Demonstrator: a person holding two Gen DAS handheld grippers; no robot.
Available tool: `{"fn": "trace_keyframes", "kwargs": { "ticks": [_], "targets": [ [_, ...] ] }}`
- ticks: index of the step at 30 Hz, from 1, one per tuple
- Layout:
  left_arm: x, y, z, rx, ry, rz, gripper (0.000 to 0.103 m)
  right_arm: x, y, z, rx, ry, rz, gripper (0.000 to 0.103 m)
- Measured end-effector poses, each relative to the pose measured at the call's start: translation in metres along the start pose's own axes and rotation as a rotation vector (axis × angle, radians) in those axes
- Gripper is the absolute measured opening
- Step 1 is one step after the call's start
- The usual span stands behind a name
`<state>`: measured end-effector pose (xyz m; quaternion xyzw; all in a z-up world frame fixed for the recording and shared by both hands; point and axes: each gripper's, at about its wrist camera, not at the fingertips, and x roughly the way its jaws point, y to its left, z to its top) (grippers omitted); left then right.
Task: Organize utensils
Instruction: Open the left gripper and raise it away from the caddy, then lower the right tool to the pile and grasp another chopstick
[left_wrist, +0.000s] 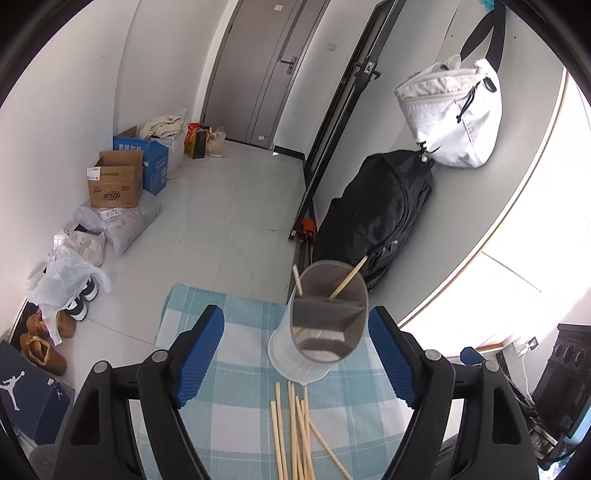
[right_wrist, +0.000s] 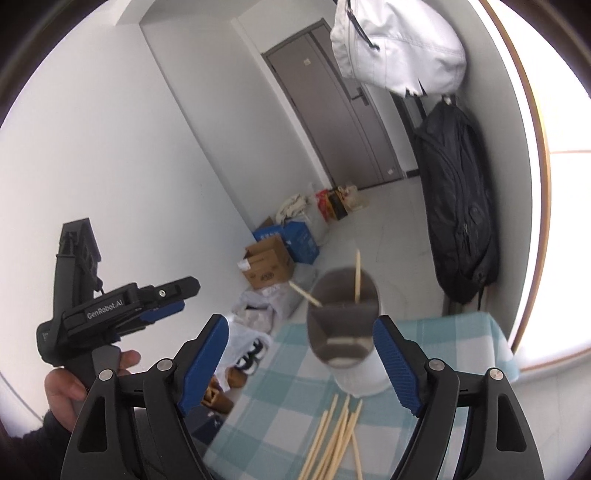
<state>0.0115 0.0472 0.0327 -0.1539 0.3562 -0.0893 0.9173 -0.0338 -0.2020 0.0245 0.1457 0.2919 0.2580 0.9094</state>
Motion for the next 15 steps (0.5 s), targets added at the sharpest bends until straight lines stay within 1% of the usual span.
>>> {"fn": "trace_keyframes", "kwargs": {
  "ticks": [3,6,9,12,15],
  "targets": [
    [0.011,0.005,-0.018,0.011,0.028,0.020,0.077,0.010,-0.009,-0.023,0.016,0.057,-0.016,0.081],
    [0.023,0.013,-0.036,0.010,0.054,0.040,0.077,0.025,-0.017,-0.044,0.031,0.136,-0.032,0.081],
    [0.034,0.020,-0.050,0.015,0.069,0.076,0.077,0.043,-0.021,-0.062,0.012,0.221,-0.067,0.081],
    [0.045,0.029,-0.063,0.013,0.087,0.111,0.077,0.060,-0.023,-0.078,-0.010,0.294,-0.085,0.081],
    [0.057,0.041,-0.073,-0.002,0.128,0.127,0.077,0.078,-0.024,-0.089,-0.035,0.363,-0.102,0.081]
  ]
}}
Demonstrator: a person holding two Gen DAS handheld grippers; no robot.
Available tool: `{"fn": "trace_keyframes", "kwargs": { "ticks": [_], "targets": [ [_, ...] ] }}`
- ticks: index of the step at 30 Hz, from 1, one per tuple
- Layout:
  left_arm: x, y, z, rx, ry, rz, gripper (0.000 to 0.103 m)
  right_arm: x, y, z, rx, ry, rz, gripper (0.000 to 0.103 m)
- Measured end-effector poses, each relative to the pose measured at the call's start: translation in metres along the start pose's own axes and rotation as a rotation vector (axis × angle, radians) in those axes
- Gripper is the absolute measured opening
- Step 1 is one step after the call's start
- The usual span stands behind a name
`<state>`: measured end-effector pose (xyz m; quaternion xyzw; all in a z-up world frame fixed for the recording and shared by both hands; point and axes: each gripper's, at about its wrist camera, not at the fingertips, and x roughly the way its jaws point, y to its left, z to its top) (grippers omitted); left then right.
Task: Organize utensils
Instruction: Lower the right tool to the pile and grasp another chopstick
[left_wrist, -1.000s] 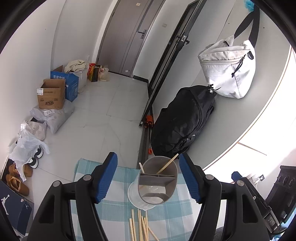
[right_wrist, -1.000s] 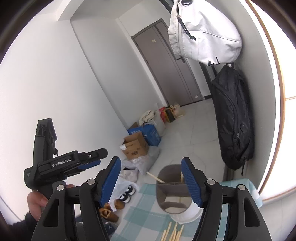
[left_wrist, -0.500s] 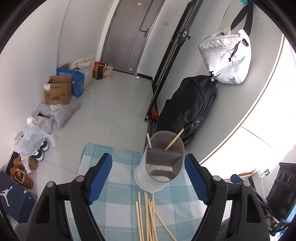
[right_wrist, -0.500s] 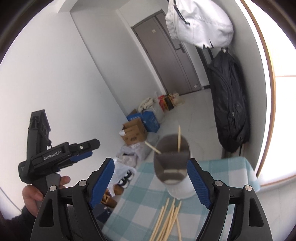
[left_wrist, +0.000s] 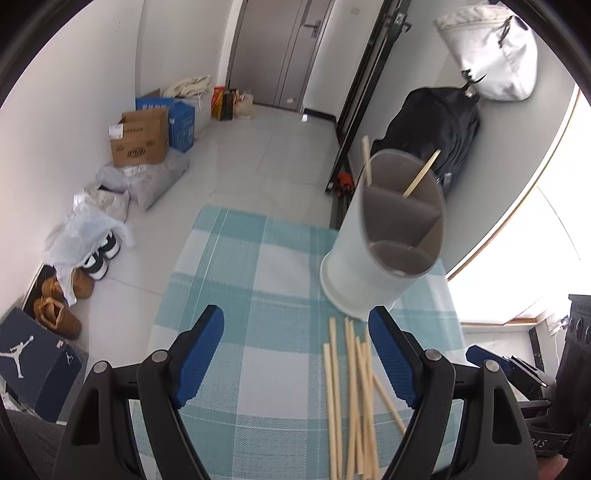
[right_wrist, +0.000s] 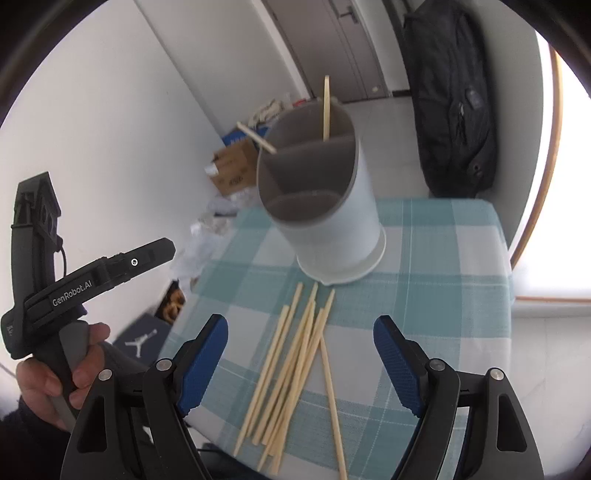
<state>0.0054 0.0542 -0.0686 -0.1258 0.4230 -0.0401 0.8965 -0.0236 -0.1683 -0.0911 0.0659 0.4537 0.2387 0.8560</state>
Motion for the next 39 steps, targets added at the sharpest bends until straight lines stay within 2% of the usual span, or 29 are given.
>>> {"fn": "trace_keyframes", "kwargs": {
  "ticks": [2,4,8,10,12,16,22,24,28,32,34,39],
  "targets": [
    [0.008,0.008,-0.002,-0.007,0.024,0.011,0.077,0.018,0.001,-0.001,-0.014,0.060,-0.025,0.081],
    [0.014,0.015,-0.004,-0.011,0.041,0.021,0.077,0.032,0.001,-0.001,-0.015,0.103,-0.035,0.068],
    [0.021,0.028,-0.007,-0.041,0.068,0.040,0.077,0.059,0.003,0.000,-0.035,0.177,-0.066,0.061],
    [0.023,0.033,-0.006,-0.059,0.079,0.042,0.077,0.071,0.003,0.000,-0.031,0.220,-0.071,0.045],
    [0.023,0.034,-0.005,-0.062,0.084,0.043,0.077,0.080,0.003,0.002,-0.028,0.245,-0.072,0.036],
    [0.024,0.038,-0.006,-0.060,0.085,0.053,0.077,0.093,0.011,0.006,-0.075,0.254,-0.102,0.029],
    [0.026,0.043,-0.005,-0.079,0.106,0.048,0.077,0.111,0.024,0.009,-0.178,0.304,-0.206,0.021],
    [0.025,0.043,-0.005,-0.085,0.107,0.045,0.077,0.112,0.028,0.010,-0.203,0.299,-0.231,0.020],
    [0.028,0.048,-0.003,-0.101,0.116,0.042,0.077,0.113,0.036,0.010,-0.236,0.294,-0.261,0.007],
    [0.029,0.053,-0.003,-0.124,0.124,0.039,0.077,0.109,0.034,0.010,-0.202,0.285,-0.242,0.005],
    [0.029,0.054,-0.003,-0.135,0.129,0.036,0.077,0.105,0.030,0.011,-0.180,0.270,-0.234,0.000],
    [0.032,0.053,-0.004,-0.133,0.136,0.039,0.077,0.092,0.022,0.017,-0.134,0.213,-0.212,0.000]
  ]
}}
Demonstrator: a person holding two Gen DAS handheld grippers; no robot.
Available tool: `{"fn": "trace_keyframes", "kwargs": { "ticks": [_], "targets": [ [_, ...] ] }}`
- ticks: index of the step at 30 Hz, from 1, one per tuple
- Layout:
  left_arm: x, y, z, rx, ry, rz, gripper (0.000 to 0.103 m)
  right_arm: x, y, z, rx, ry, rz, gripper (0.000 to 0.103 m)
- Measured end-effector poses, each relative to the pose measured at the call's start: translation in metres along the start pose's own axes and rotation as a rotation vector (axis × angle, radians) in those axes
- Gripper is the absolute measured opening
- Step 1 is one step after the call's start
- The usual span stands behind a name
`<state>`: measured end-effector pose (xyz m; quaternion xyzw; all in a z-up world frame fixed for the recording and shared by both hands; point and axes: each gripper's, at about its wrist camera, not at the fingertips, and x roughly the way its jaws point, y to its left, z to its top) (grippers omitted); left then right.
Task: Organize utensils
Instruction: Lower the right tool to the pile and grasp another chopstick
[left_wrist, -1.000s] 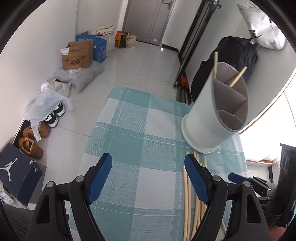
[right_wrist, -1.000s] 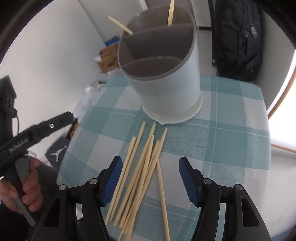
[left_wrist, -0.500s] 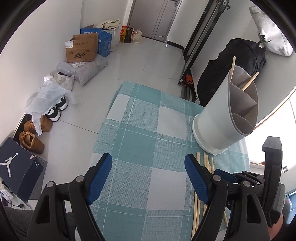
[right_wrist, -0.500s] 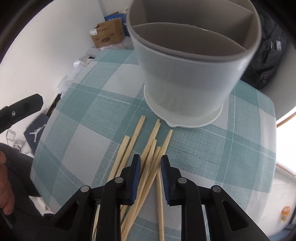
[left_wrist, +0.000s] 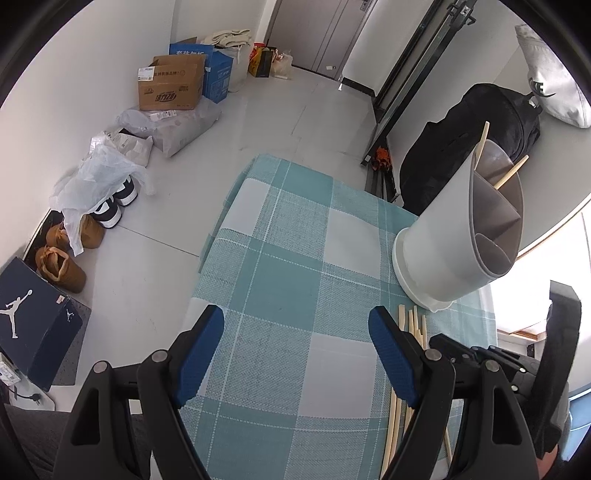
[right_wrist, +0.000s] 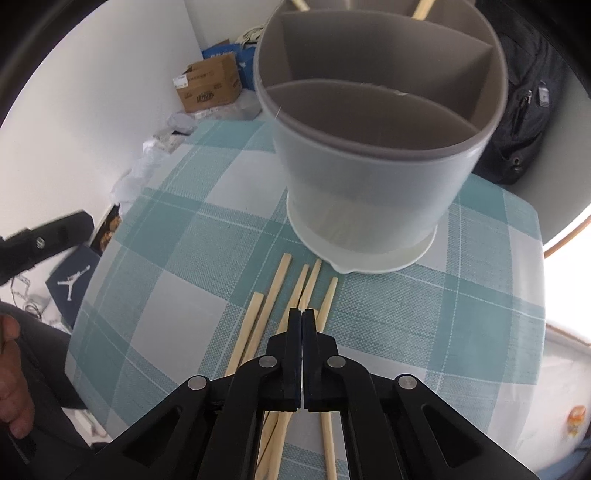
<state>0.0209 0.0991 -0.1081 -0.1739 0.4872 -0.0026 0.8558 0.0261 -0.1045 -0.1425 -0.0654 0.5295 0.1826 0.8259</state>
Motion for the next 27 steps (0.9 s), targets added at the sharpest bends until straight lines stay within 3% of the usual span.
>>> {"fn": "trace_keyframes", "kwargs": {
  "ticks": [5,9,13,22,27],
  "targets": [
    [0.004,-0.005,-0.003,0.026,0.011,0.014,0.077,-0.011,-0.020,-0.002,0.048,-0.018,0.052,0.000],
    [0.006,-0.007,-0.005,0.033,0.022,0.019,0.077,-0.003,-0.015,-0.007,0.017,0.041,0.088,0.003],
    [0.005,-0.005,-0.005,0.016,0.026,0.015,0.077,0.006,0.002,-0.008,-0.048,0.066,0.046,0.003],
    [0.011,-0.005,-0.005,0.004,0.042,0.032,0.077,0.015,0.009,0.004,-0.066,0.059,0.010,0.003],
    [0.013,-0.005,-0.006,0.000,0.050,0.033,0.077,0.024,0.017,0.006,-0.090,0.057,0.003,0.007]
  ]
}}
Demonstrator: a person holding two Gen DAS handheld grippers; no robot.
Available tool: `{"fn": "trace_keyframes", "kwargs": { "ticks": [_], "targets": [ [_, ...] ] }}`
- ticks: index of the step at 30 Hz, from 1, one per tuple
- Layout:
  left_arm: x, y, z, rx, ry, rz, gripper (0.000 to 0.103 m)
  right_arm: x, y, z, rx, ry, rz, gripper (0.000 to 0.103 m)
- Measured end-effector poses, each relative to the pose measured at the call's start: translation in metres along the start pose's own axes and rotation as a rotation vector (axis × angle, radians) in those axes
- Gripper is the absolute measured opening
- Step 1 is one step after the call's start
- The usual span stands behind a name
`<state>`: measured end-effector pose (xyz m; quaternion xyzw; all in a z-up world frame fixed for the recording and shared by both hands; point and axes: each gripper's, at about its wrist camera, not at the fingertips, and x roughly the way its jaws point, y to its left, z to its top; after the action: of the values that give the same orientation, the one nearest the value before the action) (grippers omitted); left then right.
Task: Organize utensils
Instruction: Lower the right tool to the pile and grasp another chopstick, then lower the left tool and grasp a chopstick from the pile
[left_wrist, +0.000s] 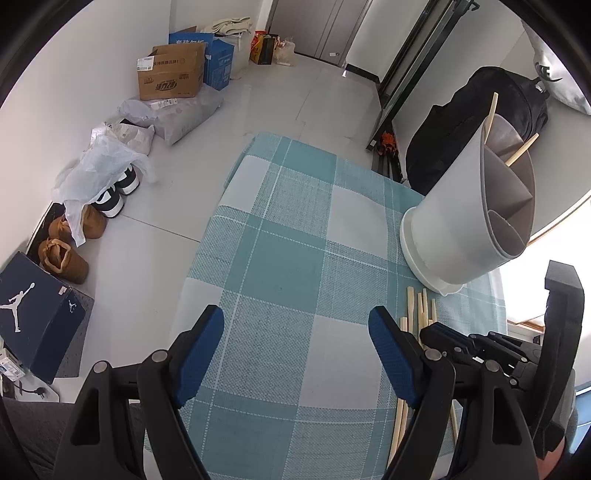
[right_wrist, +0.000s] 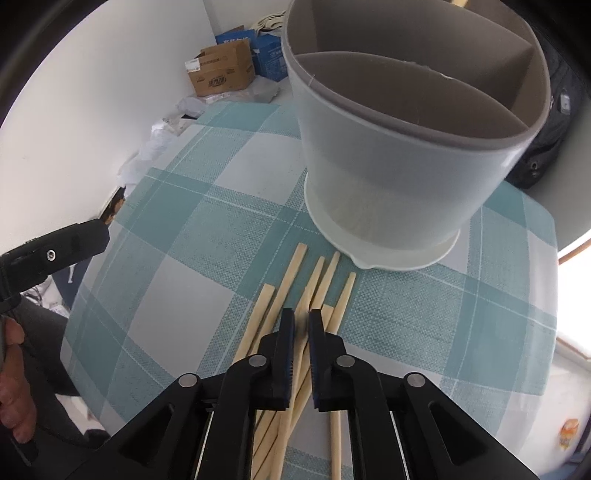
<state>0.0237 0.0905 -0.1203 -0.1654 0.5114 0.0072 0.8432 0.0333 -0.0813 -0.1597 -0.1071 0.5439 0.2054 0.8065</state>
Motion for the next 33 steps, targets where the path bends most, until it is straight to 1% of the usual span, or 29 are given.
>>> {"fn": "trace_keyframes", "kwargs": {
  "ticks": [2,3,6,9,12,15,16,20,21,22,26,28,33],
  "targets": [
    [0.001,0.000,-0.001,0.002,0.000,0.008,0.077,0.001,0.000,-0.001,0.014,-0.010,0.004,0.007],
    [0.001,0.000,-0.001,0.003,0.001,0.012,0.077,0.002,-0.002,0.000,0.028,-0.012,0.008,0.004],
    [0.004,-0.003,-0.004,0.014,0.016,0.016,0.077,-0.004,-0.011,-0.003,0.075,-0.044,0.032,0.004],
    [0.009,-0.010,-0.007,0.043,0.031,0.022,0.077,-0.019,-0.021,-0.006,0.114,-0.103,0.066,0.004],
    [0.014,-0.023,-0.009,0.089,0.062,0.016,0.077,-0.042,-0.033,-0.011,0.154,-0.186,0.098,0.004],
    [0.022,-0.042,-0.015,0.158,0.102,0.016,0.077,-0.063,-0.046,-0.017,0.204,-0.258,0.135,0.004],
    [0.026,-0.048,-0.017,0.182,0.121,0.018,0.077,-0.071,-0.051,-0.019,0.225,-0.285,0.162,0.004],
    [0.035,-0.065,-0.025,0.256,0.154,0.040,0.077,-0.095,-0.066,-0.027,0.269,-0.366,0.202,0.004],
    [0.036,-0.067,-0.026,0.269,0.159,0.049,0.077,-0.095,-0.064,-0.022,0.275,-0.379,0.206,0.004],
    [0.038,-0.070,-0.028,0.279,0.164,0.059,0.077,-0.099,-0.067,-0.024,0.281,-0.392,0.210,0.004],
    [0.043,-0.073,-0.032,0.299,0.178,0.100,0.077,-0.110,-0.076,-0.033,0.315,-0.433,0.236,0.004],
    [0.041,-0.073,-0.032,0.311,0.163,0.114,0.077,-0.115,-0.082,-0.038,0.322,-0.451,0.240,0.004],
    [0.041,-0.069,-0.030,0.276,0.168,0.131,0.077,-0.122,-0.098,-0.040,0.346,-0.471,0.242,0.004]
  ]
}}
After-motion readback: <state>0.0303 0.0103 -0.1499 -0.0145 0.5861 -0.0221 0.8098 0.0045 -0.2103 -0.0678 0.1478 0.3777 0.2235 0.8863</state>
